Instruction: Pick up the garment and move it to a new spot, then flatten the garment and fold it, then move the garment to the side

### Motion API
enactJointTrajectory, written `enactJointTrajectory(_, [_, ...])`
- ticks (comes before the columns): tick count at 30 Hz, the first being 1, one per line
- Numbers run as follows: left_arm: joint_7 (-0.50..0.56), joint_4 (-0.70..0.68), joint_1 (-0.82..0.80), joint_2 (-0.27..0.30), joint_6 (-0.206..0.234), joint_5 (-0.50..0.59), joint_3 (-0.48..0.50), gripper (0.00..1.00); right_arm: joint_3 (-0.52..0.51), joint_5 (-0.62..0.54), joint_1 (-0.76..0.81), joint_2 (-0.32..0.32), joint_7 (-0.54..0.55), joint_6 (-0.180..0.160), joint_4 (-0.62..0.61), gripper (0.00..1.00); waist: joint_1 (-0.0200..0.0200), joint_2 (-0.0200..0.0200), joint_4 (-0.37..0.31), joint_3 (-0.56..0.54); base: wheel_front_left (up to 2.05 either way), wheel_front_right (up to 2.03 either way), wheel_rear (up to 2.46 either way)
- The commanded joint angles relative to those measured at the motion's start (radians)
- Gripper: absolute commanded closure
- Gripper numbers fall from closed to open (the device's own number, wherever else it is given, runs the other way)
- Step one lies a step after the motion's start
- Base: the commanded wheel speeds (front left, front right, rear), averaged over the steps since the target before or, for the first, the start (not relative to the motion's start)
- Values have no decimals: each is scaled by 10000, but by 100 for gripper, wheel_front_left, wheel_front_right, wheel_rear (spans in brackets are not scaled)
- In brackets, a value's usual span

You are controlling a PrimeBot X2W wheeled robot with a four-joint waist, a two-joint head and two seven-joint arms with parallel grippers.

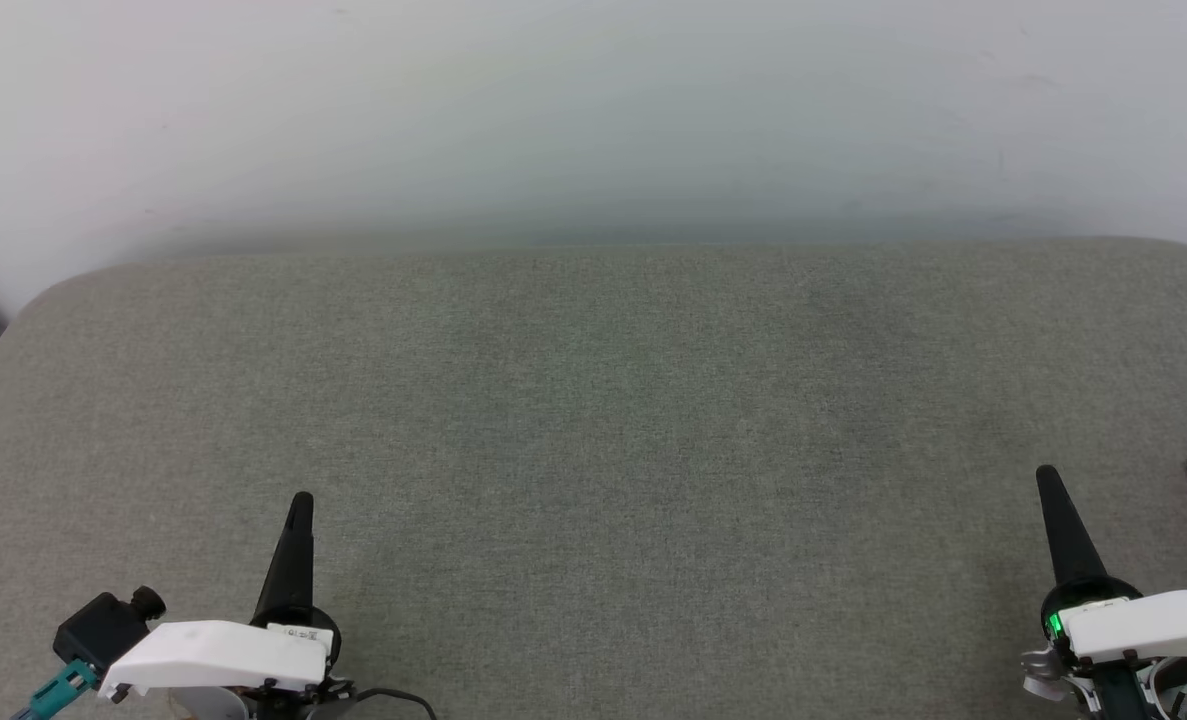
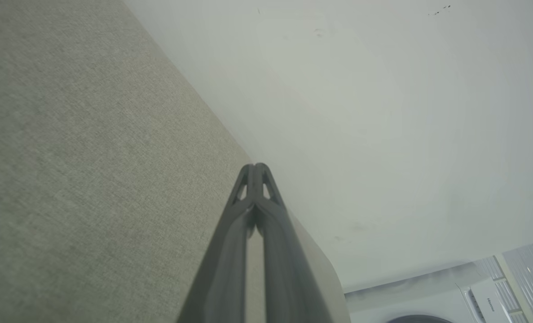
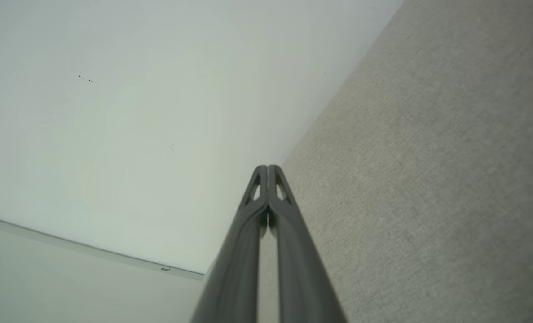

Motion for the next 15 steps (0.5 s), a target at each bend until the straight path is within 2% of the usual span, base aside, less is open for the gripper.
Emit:
enactJointTrajectory(1, [76, -11, -246, 48, -26, -344, 40, 100, -45, 316, -253, 19, 86, -1, -27, 100, -1, -1, -1, -7, 0, 0, 0])
enactJointTrajectory(15, [455, 230, -420, 41, -31, -1791, 159, 100, -126, 1572, -381, 142, 420, -1, 160, 100, -1, -1, -9, -56, 0, 0, 0])
